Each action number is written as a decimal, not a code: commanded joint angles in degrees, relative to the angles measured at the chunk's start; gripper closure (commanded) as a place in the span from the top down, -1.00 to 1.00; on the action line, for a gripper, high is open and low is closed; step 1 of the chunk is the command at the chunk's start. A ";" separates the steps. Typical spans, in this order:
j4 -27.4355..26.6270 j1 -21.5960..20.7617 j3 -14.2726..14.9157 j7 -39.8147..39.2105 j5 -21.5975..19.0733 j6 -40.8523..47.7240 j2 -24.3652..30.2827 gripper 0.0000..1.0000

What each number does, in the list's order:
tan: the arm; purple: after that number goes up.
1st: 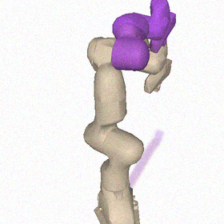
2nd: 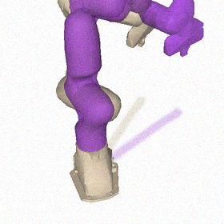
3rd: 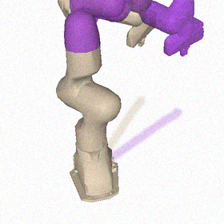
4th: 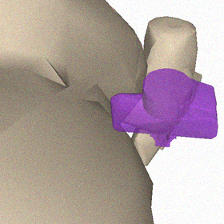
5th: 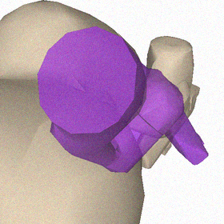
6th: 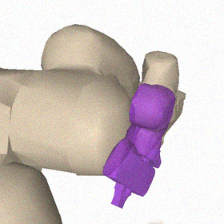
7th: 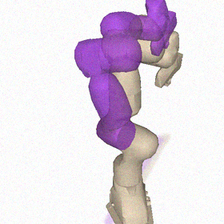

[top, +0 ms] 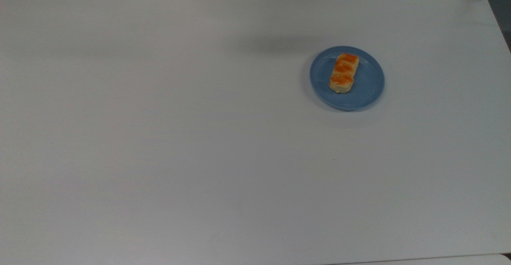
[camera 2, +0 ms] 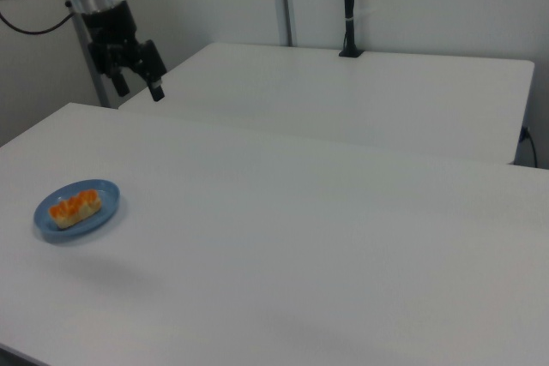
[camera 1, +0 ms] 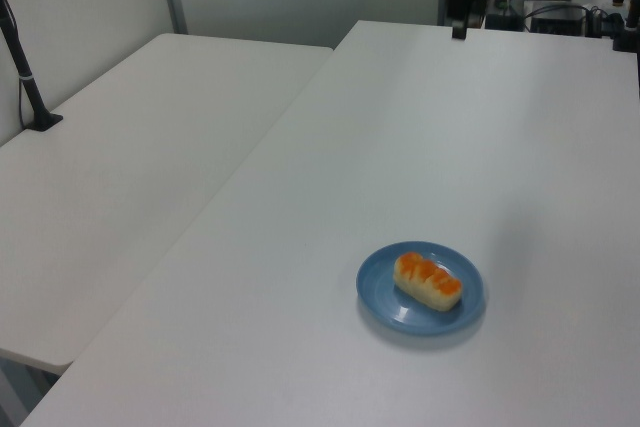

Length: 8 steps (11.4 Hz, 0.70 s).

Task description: Put the bread on a plate

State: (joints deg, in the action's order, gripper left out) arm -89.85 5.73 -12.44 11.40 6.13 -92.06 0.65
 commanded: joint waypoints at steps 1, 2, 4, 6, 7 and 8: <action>0.91 -0.46 7.06 -12.42 -0.68 0.75 1.90 1.00; 1.00 -0.46 9.34 -15.85 -0.42 0.57 1.98 1.00; 1.09 0.93 11.38 -21.67 -0.94 0.57 2.42 1.00; 0.65 1.21 10.78 -11.91 -1.47 -0.13 2.34 1.00; 0.47 1.21 10.69 -8.62 -1.47 -1.87 2.16 1.00; 0.38 1.21 10.69 -6.85 -1.47 -2.76 1.99 1.00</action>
State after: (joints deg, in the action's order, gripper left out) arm -88.88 7.22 -1.45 -1.49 5.64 -92.55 2.28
